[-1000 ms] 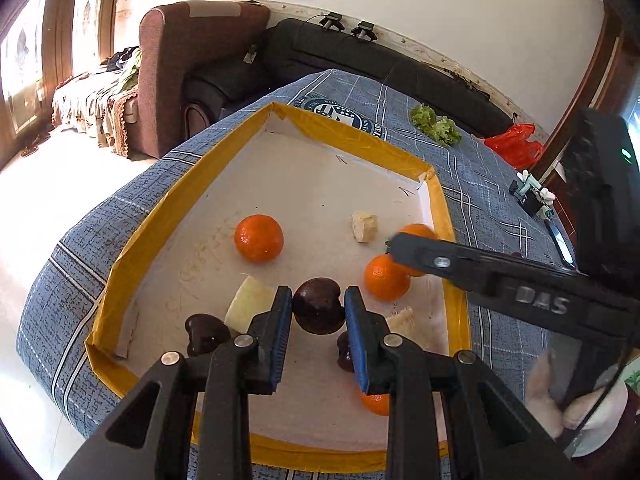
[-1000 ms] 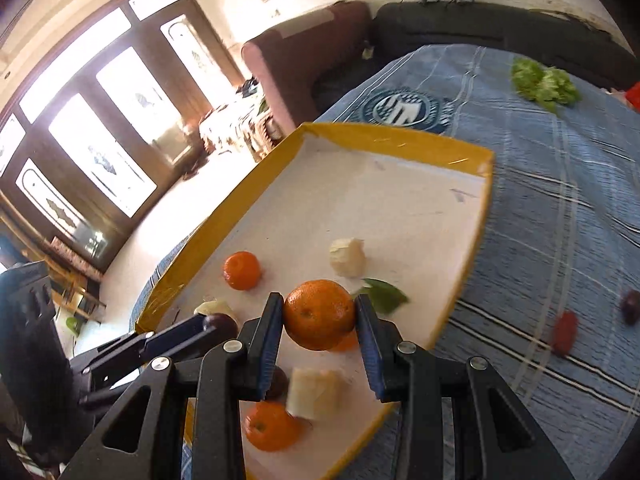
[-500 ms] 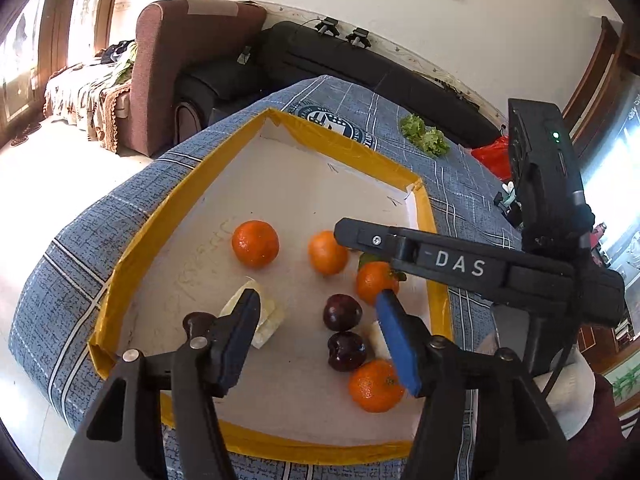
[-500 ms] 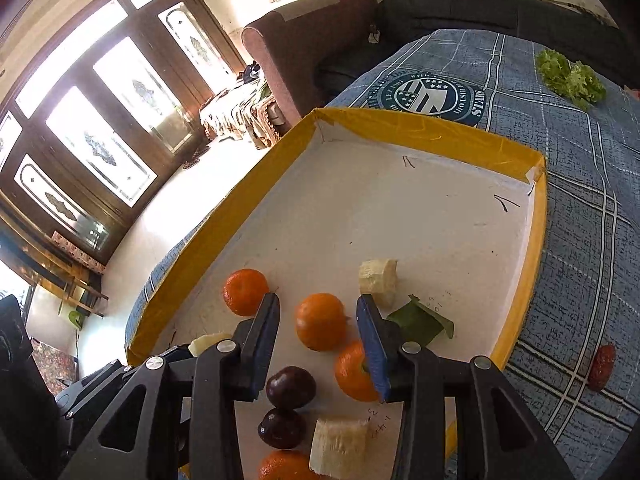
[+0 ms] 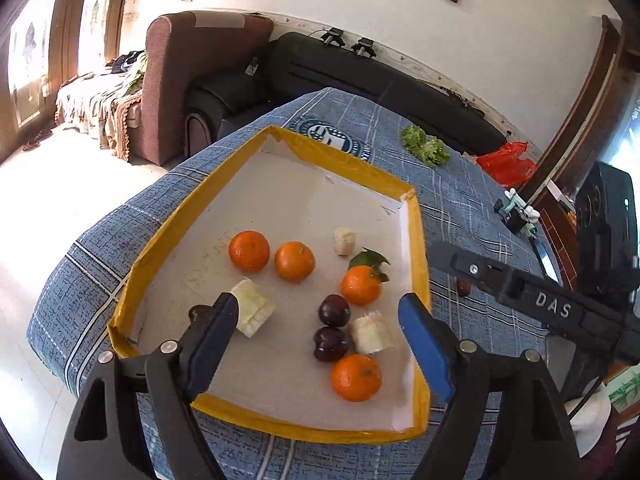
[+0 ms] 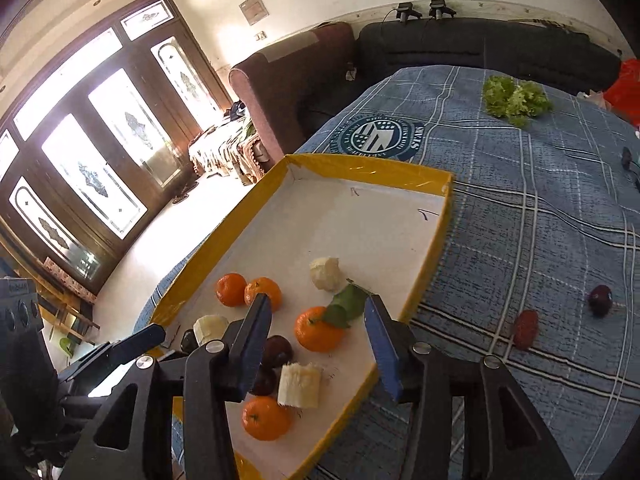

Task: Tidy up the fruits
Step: 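Move both open grippers back out to the remaining plum and jujube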

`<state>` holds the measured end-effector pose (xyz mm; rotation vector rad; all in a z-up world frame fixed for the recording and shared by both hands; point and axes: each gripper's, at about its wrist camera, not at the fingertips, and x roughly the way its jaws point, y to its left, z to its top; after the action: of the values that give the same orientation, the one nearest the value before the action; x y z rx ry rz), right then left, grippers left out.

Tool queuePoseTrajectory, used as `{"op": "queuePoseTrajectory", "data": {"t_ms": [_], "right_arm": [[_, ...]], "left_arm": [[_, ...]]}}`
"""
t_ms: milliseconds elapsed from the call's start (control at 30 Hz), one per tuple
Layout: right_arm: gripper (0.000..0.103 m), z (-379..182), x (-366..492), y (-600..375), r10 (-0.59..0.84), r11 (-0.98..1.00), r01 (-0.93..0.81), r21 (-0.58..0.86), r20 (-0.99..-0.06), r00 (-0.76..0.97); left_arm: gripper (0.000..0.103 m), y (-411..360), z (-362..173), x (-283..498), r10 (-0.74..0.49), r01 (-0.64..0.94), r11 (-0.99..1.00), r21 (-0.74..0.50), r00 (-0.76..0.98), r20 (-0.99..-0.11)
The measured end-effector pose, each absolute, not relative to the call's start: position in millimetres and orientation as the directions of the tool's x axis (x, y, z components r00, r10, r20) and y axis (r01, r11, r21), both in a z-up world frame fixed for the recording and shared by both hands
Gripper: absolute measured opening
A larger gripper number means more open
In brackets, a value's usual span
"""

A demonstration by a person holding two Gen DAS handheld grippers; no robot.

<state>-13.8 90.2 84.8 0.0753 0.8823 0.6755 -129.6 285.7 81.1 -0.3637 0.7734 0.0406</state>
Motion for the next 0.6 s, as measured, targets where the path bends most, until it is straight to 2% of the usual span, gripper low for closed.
{"op": "queuePoseTrajectory", "data": {"t_ms": [333, 600], "right_arm": [[0.06, 79.9, -55.5, 1.8, 0.51, 0.854, -0.407, 0.324, -0.674, 0.534], [0.062, 75.1, -80.3, -40.4, 0.489, 0.871, -0.355, 0.338, -0.66, 0.57]], "left_arm": [[0.082, 230.8, 97.6, -140.2, -0.072, -0.102, 0.973, -0.208, 0.721, -0.69], [0.082, 169.9, 103.2, -148.5, 0.025, -0.067, 0.997, -0.034, 0.731, -0.682]]}}
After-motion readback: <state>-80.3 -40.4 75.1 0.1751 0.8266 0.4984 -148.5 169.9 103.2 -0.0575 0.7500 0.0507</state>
